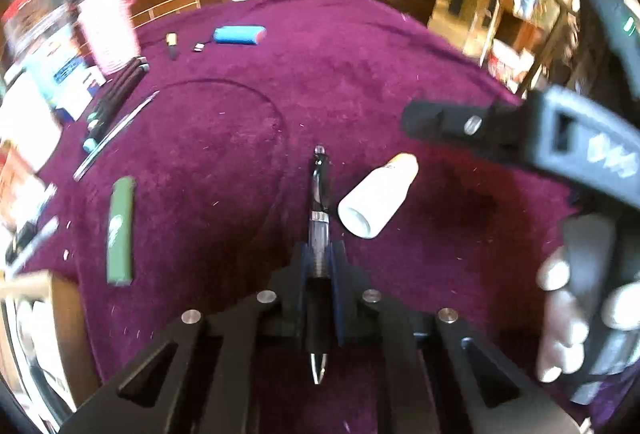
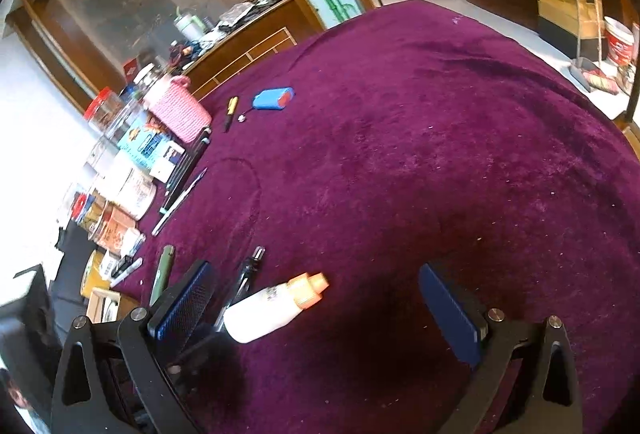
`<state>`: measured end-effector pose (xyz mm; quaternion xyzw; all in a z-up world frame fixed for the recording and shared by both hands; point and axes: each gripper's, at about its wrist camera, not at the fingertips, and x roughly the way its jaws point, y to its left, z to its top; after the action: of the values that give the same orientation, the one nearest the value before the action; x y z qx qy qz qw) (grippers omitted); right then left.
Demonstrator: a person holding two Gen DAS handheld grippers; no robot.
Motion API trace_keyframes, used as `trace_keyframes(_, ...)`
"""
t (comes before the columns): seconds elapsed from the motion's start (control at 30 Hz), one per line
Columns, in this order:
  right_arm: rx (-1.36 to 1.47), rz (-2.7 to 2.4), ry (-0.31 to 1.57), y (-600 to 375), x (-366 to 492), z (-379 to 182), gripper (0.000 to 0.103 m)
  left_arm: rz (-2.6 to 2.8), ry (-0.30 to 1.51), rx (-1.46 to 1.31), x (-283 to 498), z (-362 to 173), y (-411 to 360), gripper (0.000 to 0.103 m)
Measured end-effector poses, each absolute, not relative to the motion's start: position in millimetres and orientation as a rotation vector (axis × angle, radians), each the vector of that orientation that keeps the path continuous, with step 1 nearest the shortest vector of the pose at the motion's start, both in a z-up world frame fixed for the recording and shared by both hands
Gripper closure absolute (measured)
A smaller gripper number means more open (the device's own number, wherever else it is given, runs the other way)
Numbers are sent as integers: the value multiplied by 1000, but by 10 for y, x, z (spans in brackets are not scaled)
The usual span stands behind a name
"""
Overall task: Organize rigid objects
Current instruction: 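Grasp the white orange-capped bottle with the right tool while the left tool holds the pen, then carry the pen into the tray and open the left tool while the right tool carries the bottle over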
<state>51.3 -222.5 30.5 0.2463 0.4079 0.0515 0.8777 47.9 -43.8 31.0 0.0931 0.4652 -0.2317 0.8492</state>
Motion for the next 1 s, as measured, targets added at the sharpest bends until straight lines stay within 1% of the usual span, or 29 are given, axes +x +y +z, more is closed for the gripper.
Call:
trace_keyframes(0.23,561,202,924,-2093,523,242,2,-468,924,6,-117,707,313,93)
trace_keyframes(0.27,575,195,942,-2073,538,223,6,-457,911,-26,-230,768,483,93)
trace_keyframes(0.3,577,186,953,-2050,544,211,15,-449,901,-53,-312,810,617,93)
trace_keyframes(0.33,564,183,962,-2005,567,216,22,-436,891,-80,-401,851,763,93)
trace_keyframes(0.37,531,178,973,-1936,602,223,31,-415,876,-107,-506,892,945,93)
trace_keyframes(0.4,507,165,987,-1884,633,216,34,-399,866,-130,-585,916,1093,93)
trace_keyframes(0.43,473,136,1012,-1799,684,192,34,-383,859,-153,-654,930,1236,93)
trace_keyframes(0.53,366,47,1012,-1621,756,232,40,-304,825,-208,-884,976,1665,92)
trace_keyframes(0.6,297,9,1014,-1515,777,239,67,-258,807,-255,-1030,985,1969,92)
trace_keyframes(0.63,273,22,1015,-1451,784,235,72,-236,804,-276,-1086,973,2101,92)
trace_keyframes(0.67,263,26,1017,-1438,787,231,81,-209,804,-295,-1140,955,2237,92)
trace_keyframes(0.87,252,75,1000,-1298,582,365,81,-101,854,-392,-1269,678,2825,92)
trace_keyframes(1.0,243,168,971,-1014,334,567,81,-74,900,-422,-1262,475,2950,92)
